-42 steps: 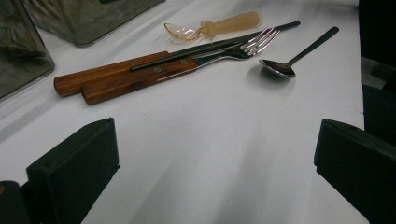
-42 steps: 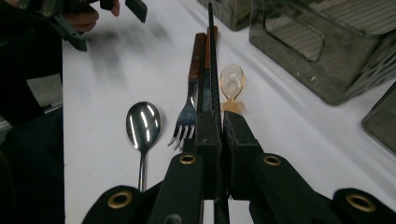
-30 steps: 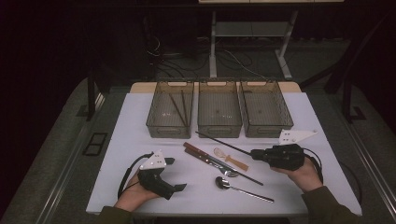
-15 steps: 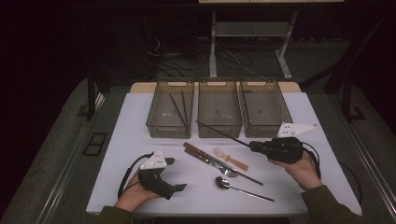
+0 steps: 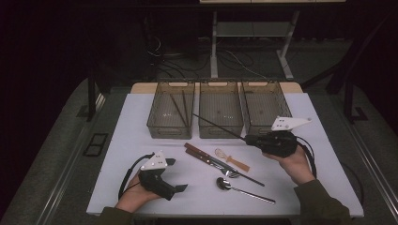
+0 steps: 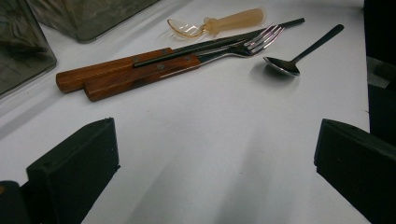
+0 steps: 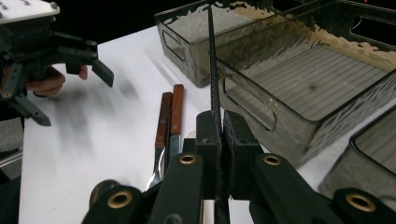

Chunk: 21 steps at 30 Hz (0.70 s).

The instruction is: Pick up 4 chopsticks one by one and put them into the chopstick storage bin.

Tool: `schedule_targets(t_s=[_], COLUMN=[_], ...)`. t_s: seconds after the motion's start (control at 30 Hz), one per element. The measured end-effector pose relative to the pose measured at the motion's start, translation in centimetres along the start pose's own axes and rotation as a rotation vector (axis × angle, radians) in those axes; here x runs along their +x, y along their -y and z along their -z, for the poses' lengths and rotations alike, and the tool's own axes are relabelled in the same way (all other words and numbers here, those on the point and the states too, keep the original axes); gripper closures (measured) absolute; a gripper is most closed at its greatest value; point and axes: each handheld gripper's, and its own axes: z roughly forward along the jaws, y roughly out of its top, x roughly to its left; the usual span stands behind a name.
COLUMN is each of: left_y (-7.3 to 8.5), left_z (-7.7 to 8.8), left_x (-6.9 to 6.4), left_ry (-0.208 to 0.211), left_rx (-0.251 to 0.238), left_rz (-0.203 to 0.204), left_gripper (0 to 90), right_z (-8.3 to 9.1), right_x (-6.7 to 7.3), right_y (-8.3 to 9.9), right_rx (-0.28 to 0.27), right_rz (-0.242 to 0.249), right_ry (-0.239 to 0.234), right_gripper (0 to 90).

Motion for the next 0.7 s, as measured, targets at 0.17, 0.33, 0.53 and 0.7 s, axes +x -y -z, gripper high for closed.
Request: schedule_targets(t_s=[0.17,0.33,0.53,0.7], left_y=[0.0,0.0,0.0,0.0], left_z=[0.0,0.0,0.0,0.1], left_x=[0.0,0.0,-0.1,-0.1], left_ry=[0.0,0.003,0.001,-0.001], left_rx=[-0.001,-0.003,-0.01,-0.014], left_rz=[0.001,0.008,0.014,0.021], left_gripper=[0.0,0.0,0.0,0.0], right_z=[-0.8,-1.7,-3.0,-4.3], right_x=[0.1,0.2,0.1,-0.1], right_y=[-0.5,-1.2,-2.0,-3.1], right_rx=[0.007,0.005,0.004,-0.005], right_rz=[-0.006,-0.007,-0.018,-0.038], right_ry=[0.008,0.019,0.038,0.065], right_gripper=[85.4,85.4,85.4,85.4])
